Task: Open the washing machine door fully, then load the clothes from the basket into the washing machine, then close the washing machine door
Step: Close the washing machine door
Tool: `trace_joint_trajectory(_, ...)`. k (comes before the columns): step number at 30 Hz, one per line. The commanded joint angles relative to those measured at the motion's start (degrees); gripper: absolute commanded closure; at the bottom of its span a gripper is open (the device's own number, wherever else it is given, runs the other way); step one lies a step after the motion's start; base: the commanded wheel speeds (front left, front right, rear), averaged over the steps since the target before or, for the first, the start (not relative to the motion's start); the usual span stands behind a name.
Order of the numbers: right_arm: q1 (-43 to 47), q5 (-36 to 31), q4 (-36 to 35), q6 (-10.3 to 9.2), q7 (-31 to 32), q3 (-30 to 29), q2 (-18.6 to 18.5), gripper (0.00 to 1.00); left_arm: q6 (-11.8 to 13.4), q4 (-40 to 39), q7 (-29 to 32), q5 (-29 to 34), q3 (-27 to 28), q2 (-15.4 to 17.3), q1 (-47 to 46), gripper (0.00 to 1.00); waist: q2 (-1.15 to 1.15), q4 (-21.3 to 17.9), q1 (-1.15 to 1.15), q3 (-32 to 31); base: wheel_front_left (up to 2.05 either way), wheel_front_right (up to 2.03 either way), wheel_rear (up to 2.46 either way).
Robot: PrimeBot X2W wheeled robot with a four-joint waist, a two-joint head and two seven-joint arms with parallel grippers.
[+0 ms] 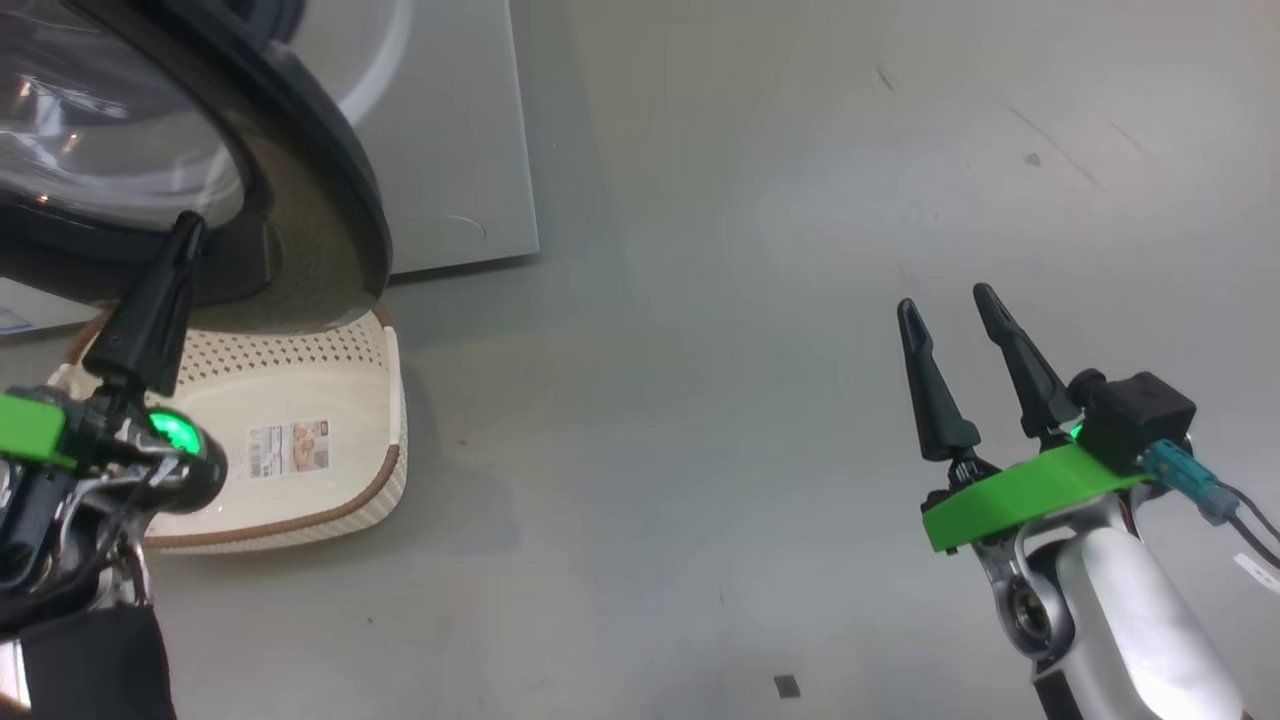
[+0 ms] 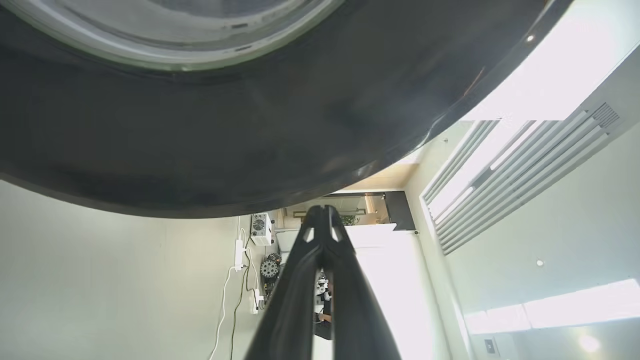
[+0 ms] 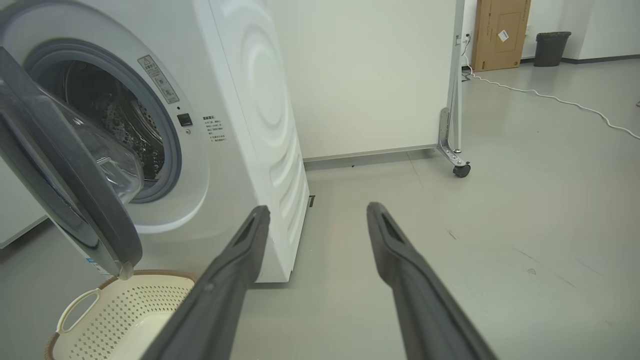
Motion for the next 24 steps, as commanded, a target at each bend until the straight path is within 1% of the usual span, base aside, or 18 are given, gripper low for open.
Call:
trace_joint_trajectory(1,-0.5,-0.69,-2.41,0.0,-0.38,0.65,0.28,0.0,-0.41,-4.21,-1.42,1.97,1.35,1.3,0.51,1.0,0.0,0.97,0.01,-0.92,0.0,0.0,0.0)
trace_joint_trajectory(5,0.14,-1.42,-3.03,0.0,-0.38,0.32,0.28,0.0,-0.41,-11.18,-9.69,11.4,-1.24,2.63,5.02,1.0,0.0,2.09,0.01,-1.9,0.0,0.0,0.0)
trace_joint_trajectory(8,0.5,-1.89,-3.32,0.0,-0.38,0.03,0.28,0.0,-0.41,-14.31,-17.49,17.39,-5.46,5.19,8.14,1.0,0.0,2.78,0.01,-2.56,0.0,0.0,0.0)
trace_joint_trajectory(10,0.72,-2.15,-3.46,0.0,-0.38,-0.15,0.28,0.0,-0.41,-15.51,-23.53,21.79,-9.51,8.42,10.13,1.0,0.0,3.22,0.01,-3.0,0.0,0.0,0.0)
trace_joint_trajectory(12,0.94,-2.38,-3.6,0.0,-0.38,-0.23,0.28,0.0,-0.41,-15.67,-30.96,28.38,-15.38,13.77,12.08,1.0,0.0,3.63,0.01,-3.36,0.0,0.0,0.0)
trace_joint_trajectory(13,0.94,-2.38,-3.6,0.0,-0.38,-0.23,0.28,0.0,-0.41,-15.67,-30.96,28.38,-15.38,13.77,12.08,1.0,0.0,3.63,0.01,-3.36,0.0,0.0,0.0)
trace_joint_trajectory(14,1.02,-2.48,-3.61,0.0,-0.38,-0.14,0.28,0.0,-0.41,-14.93,-35.26,31.51,-18.49,16.34,12.96,1.0,0.0,3.76,0.01,-3.57,0.0,0.0,0.0)
trace_joint_trajectory(16,1.26,-2.68,-3.5,0.0,-0.38,0.04,0.28,0.0,-0.41,-11.95,-43.41,35.98,-23.82,20.07,14.34,1.0,0.0,3.99,0.01,-4.07,0.0,0.0,0.0)
trace_joint_trajectory(18,1.51,-2.83,-3.42,0.0,-0.38,0.03,0.28,0.0,-0.41,-8.55,-47.34,39.84,-27.4,22.6,14.78,1.0,0.0,4.27,0.01,-4.46,0.0,0.0,0.0)
trace_joint_trajectory(20,1.81,-2.98,-3.42,0.0,-0.38,-0.08,0.28,0.0,-0.41,-5.51,-48.37,43.76,-28.43,23.21,14.56,1.0,0.0,4.65,0.01,-4.72,0.0,0.0,0.0)
trace_joint_trajectory(22,2.06,-3.18,-3.4,0.0,-0.38,-0.15,0.28,0.0,-0.41,-4.27,-48.5,48.83,-26.69,22.03,14.03,1.0,0.0,5.01,0.01,-4.81,0.0,0.0,0.0)
trace_joint_trajectory(24,2.19,-3.29,-3.39,0.0,-0.38,-0.14,0.28,0.0,-0.41,-4.02,-48.52,54.42,-24.51,20.04,14.35,1.0,0.0,5.18,0.01,-4.87,0.0,0.0,0.0)
